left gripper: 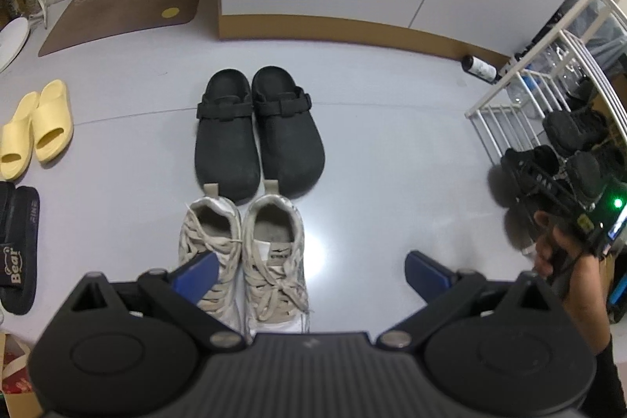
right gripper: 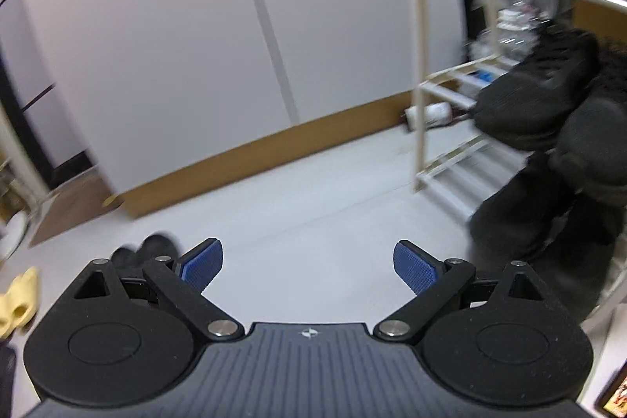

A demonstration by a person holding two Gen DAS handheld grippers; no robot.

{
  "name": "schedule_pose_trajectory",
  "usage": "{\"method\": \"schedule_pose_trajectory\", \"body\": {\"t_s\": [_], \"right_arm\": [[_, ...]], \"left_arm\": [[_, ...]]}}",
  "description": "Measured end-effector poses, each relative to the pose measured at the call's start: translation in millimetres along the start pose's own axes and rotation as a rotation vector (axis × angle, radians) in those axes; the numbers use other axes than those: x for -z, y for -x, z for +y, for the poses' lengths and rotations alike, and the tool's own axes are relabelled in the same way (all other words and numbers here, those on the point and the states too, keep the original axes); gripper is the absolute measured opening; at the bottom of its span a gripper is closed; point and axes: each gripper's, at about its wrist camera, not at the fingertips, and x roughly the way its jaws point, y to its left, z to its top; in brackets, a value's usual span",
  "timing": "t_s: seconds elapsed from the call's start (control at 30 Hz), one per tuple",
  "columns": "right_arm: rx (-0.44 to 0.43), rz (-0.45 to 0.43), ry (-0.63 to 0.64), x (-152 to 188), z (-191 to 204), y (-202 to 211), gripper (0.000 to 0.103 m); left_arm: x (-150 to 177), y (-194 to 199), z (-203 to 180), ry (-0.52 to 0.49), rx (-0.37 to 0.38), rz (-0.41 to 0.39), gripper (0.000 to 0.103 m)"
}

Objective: Organize scattered shoes
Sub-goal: 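Open the right tool and withdraw it from the rack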

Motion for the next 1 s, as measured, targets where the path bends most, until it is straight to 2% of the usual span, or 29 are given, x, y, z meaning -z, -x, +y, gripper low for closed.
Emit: {"method": "schedule_pose_trajectory", "body": {"t_s": [0.1,0.23,0.3,0.37,0.5,0.6,0.73,1.0], "right_arm": [[-0.023,0.022,0.002,7.1,10.8,4.0,0.097],[-0.096,0.081,0.067,16.8,38.0,4.5,0.097],[-0.118,0.095,0.076,19.9,46.0,5.2,0.097],[-0.144,0.114,0.094,23.0,55.5,5.7,0.097],[-0.175,0.144,0.117,31.0,70.5,9.1,0.097],[-0.205,0.168,0.142,42.7,85.7,10.1,0.097],[-0.268,0.232,0.204,61.6,112.4,10.5,0.088],[-0.394,0.346,0.304,98.3,162.6,17.3,0.083]], "left_arm": [[-0.7,3.5,4.2,0.011,0.007,-0.004,0.102],[-2.9,14.0,11.0,0.02,-0.008,-0.031,0.102],[-2.1,23.2,11.0,-0.008,-0.06,-0.075,0.102],[-0.8,26.9,12.7,-0.017,-0.071,-0.087,0.102],[-1.9,25.5,29.6,0.047,-0.05,-0.05,0.102],[-4.3,25.6,37.9,0.042,-0.078,-0.053,0.102],[-7.2,25.2,42.2,0.008,-0.112,-0.057,0.102],[-7.8,23.8,43.4,0.025,-0.079,-0.04,0.102]]}}
